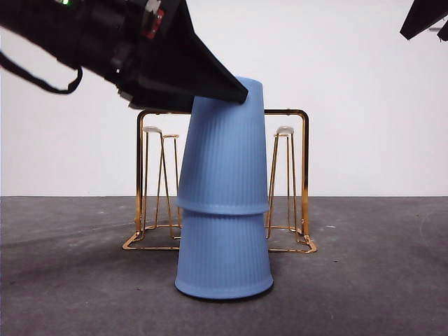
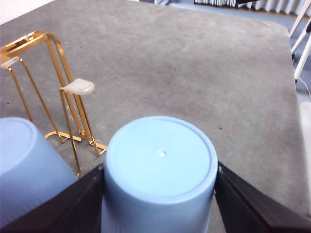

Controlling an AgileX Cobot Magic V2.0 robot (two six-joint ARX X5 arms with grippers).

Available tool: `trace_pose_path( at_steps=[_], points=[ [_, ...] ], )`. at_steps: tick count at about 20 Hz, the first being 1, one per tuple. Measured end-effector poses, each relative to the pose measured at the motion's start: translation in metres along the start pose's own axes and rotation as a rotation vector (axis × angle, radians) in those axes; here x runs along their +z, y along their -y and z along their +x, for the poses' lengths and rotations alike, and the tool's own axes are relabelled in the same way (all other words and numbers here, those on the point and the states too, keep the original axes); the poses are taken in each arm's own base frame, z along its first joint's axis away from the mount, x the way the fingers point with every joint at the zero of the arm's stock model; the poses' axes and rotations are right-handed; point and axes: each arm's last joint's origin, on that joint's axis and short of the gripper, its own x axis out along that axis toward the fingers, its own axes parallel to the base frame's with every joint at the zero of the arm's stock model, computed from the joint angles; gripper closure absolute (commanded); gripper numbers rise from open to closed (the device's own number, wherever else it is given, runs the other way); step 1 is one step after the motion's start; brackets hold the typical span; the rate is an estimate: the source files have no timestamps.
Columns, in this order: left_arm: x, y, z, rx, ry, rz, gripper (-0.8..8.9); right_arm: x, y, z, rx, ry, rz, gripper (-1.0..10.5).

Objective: The left arm pick up the left cup on cup holder and place it on desk, then the right arm insert the right cup into the first cup, and then the left arm insert the mid cup into the first cup

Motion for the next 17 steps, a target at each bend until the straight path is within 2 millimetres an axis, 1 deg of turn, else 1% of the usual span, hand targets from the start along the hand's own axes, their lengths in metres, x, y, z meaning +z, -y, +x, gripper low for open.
trace_pose_path(
  at_steps=[7,17],
  points=[
    [-0.021,0.005,-0.001,0.009,0.047,-0.057,5.35,-0.002,0.000,0.000,0.004,-0.019,0.001,5.4],
    [-0.032,0.008,-0.002,0.009,0.047,-0.097,5.35,-0.002,0.000,0.000,0.004,-0.019,0.002,5.4]
  ],
)
